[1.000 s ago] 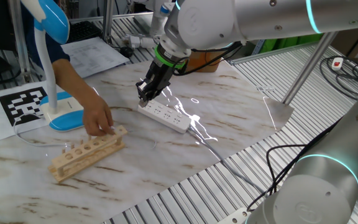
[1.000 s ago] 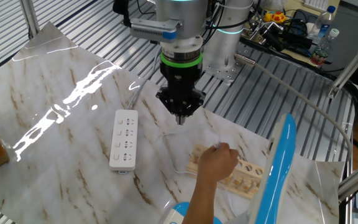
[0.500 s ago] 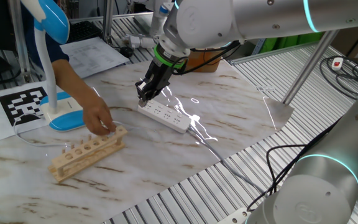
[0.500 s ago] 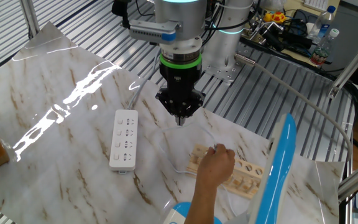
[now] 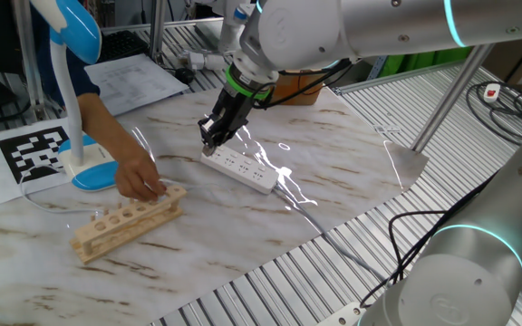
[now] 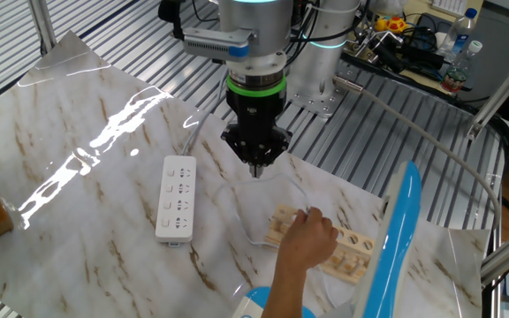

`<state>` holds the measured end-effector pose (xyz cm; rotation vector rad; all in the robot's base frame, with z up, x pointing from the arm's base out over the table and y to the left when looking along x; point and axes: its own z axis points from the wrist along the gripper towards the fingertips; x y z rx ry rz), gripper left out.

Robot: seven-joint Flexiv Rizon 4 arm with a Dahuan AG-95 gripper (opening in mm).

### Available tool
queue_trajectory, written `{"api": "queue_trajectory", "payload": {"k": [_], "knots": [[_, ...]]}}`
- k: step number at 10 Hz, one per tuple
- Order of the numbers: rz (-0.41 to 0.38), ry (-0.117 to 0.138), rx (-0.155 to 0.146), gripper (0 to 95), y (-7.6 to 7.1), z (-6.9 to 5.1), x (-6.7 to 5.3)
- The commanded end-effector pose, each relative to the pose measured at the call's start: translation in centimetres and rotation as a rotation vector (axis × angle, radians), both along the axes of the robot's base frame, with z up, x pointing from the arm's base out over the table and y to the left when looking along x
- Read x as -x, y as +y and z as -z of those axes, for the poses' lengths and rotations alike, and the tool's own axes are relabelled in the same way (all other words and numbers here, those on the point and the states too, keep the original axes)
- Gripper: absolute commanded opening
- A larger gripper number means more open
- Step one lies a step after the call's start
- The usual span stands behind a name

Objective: Plug in the power cord of the desk lamp, turn on the socket, and light up the desk lamp

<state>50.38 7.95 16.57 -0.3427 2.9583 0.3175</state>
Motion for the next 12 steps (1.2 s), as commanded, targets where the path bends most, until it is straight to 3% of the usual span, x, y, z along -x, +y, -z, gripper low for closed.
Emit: {"api": "queue_trajectory", "payload": {"k": [1, 12], "knots": [[0.000, -0.001, -0.006, 0.0, 0.02, 0.17, -0.14], [-0.001, 0.003, -0.009, 0.0, 0.04, 0.41, -0.19]]}}
